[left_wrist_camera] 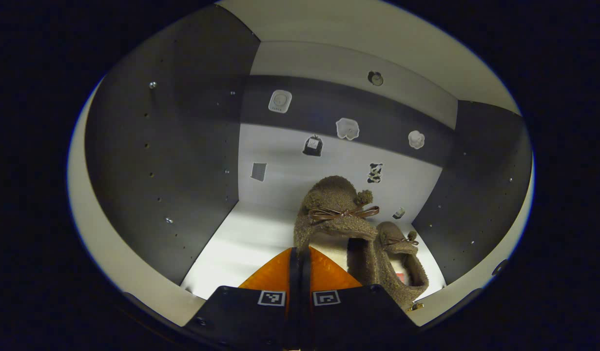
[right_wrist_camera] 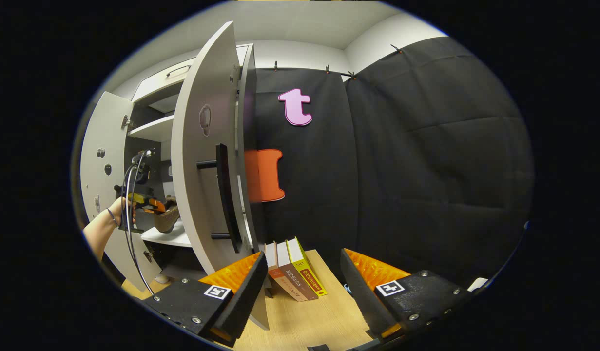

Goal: Grab one shoe with the right hand and put it into the shoe cabinet, grab the other shoe with the left hand and put it into the shoe cabinet; then close the right door with the right hand and the left door with the left hand.

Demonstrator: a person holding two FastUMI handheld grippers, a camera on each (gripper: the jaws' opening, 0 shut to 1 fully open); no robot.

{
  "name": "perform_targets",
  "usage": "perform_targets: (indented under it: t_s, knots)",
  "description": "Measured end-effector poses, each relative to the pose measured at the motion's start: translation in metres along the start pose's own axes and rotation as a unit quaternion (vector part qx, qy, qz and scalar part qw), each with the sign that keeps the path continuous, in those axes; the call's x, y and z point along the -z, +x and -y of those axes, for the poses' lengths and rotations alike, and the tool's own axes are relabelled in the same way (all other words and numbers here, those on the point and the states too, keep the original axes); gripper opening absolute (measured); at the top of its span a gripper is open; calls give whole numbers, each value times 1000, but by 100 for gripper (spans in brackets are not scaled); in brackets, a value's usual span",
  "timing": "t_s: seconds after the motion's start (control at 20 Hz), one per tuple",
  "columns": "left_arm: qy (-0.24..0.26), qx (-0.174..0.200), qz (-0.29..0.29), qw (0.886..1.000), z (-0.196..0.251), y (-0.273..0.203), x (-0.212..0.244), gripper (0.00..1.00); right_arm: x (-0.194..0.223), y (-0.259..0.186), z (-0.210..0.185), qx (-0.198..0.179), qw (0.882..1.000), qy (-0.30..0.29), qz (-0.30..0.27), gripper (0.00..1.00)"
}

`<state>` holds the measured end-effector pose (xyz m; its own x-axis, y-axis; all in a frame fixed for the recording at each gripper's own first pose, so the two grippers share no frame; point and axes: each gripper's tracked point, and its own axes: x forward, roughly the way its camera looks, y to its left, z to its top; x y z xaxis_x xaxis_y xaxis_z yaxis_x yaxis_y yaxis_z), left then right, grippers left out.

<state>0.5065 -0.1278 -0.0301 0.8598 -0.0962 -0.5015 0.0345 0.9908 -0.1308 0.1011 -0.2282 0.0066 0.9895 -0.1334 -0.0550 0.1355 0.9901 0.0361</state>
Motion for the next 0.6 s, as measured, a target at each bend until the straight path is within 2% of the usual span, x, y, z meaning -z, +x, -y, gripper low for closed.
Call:
perform_targets:
  t_s: [0.15,0.4,0.5,0.6]
  knots:
    - [-11,1,-30,1000,-5,21,18,6,4,1,-2,5,1000,-4,-6,92]
    - [13,-7,-54,998,-17,29,26,8,15,6,-12,3,1000,0,-21,93]
    - [21,-10,-48,999,-17,23,24,10,21,10,-17,0,1000,3,-28,93]
    - [43,-11,-22,999,-17,16,8,17,23,11,-17,2,1000,-6,-30,93]
